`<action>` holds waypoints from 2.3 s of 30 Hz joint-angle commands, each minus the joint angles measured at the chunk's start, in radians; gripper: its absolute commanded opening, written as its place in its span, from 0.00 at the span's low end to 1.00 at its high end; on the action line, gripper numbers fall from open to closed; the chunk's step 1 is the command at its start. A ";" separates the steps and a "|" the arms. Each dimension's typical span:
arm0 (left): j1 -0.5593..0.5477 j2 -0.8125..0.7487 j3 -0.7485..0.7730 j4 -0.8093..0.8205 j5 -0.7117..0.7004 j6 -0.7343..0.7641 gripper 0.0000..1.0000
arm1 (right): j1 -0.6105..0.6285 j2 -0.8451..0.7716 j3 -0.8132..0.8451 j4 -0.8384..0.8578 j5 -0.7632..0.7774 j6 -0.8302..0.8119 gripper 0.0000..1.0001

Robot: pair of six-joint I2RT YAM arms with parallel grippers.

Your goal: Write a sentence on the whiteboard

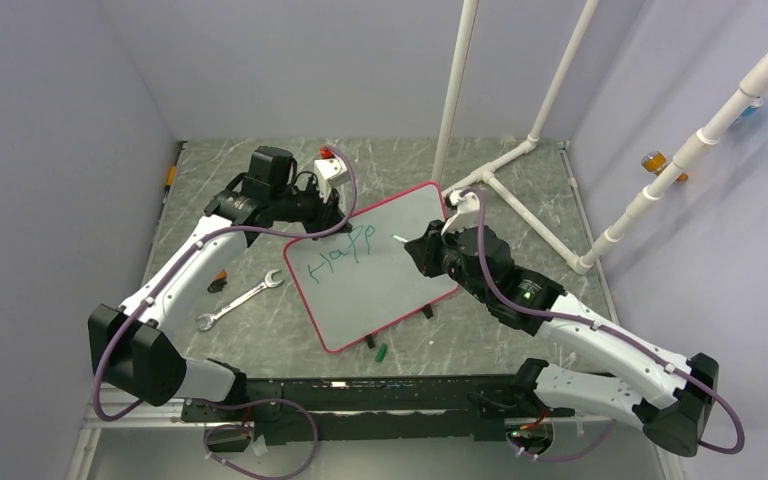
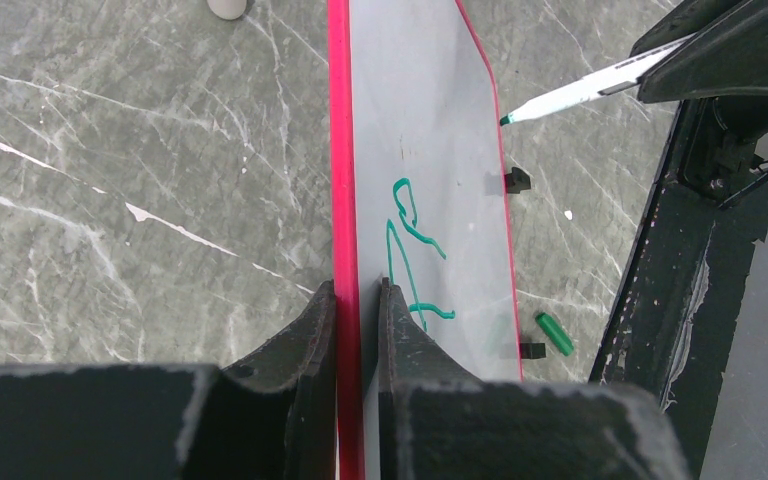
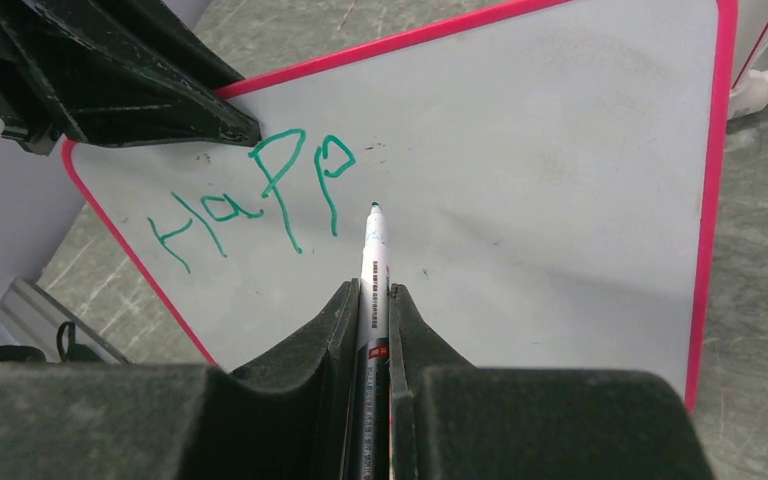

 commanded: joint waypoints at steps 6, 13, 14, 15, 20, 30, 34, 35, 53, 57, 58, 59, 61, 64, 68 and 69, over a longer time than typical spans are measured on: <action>-0.004 -0.020 0.013 0.020 -0.027 0.060 0.00 | -0.003 0.043 0.068 0.060 -0.010 -0.044 0.00; -0.005 -0.020 0.015 0.020 -0.025 0.060 0.00 | -0.005 0.062 0.086 0.069 -0.012 -0.054 0.00; -0.005 -0.019 0.014 0.020 -0.024 0.060 0.00 | -0.004 0.064 0.088 0.070 -0.012 -0.055 0.00; -0.005 -0.019 0.014 0.020 -0.024 0.060 0.00 | -0.006 0.067 0.091 0.071 -0.013 -0.057 0.00; -0.006 -0.019 0.012 0.020 -0.024 0.060 0.00 | -0.008 0.078 0.101 0.080 -0.019 -0.059 0.00; -0.010 -0.024 0.011 0.018 -0.033 0.061 0.00 | -0.010 0.098 0.120 0.097 -0.020 -0.060 0.00; -0.010 -0.026 0.011 0.019 -0.033 0.064 0.00 | -0.013 0.109 0.120 0.105 -0.020 -0.062 0.00; -0.009 -0.026 0.011 0.019 -0.033 0.063 0.00 | -0.016 0.114 0.117 0.108 -0.018 -0.062 0.00; -0.011 -0.024 0.010 0.019 -0.037 0.065 0.00 | -0.057 0.180 0.081 0.139 -0.050 -0.042 0.00; -0.010 -0.024 0.009 0.017 -0.038 0.066 0.00 | -0.058 0.172 0.048 0.146 -0.052 -0.031 0.00; -0.011 -0.024 0.011 0.017 -0.038 0.065 0.00 | -0.057 0.168 0.041 0.146 -0.051 -0.028 0.00; -0.011 -0.024 0.009 0.017 -0.038 0.064 0.00 | -0.056 0.167 0.034 0.145 -0.052 -0.025 0.00; -0.011 -0.023 0.010 0.017 -0.036 0.065 0.00 | -0.057 0.164 0.023 0.143 -0.050 -0.021 0.00; -0.011 -0.022 0.009 0.018 -0.036 0.064 0.00 | -0.057 0.162 0.008 0.137 -0.047 -0.013 0.00; -0.011 -0.022 0.009 0.018 -0.036 0.065 0.00 | -0.057 0.155 -0.014 0.134 -0.047 -0.001 0.00; -0.013 -0.022 0.009 0.017 -0.036 0.065 0.00 | -0.057 0.152 -0.018 0.131 -0.047 0.002 0.00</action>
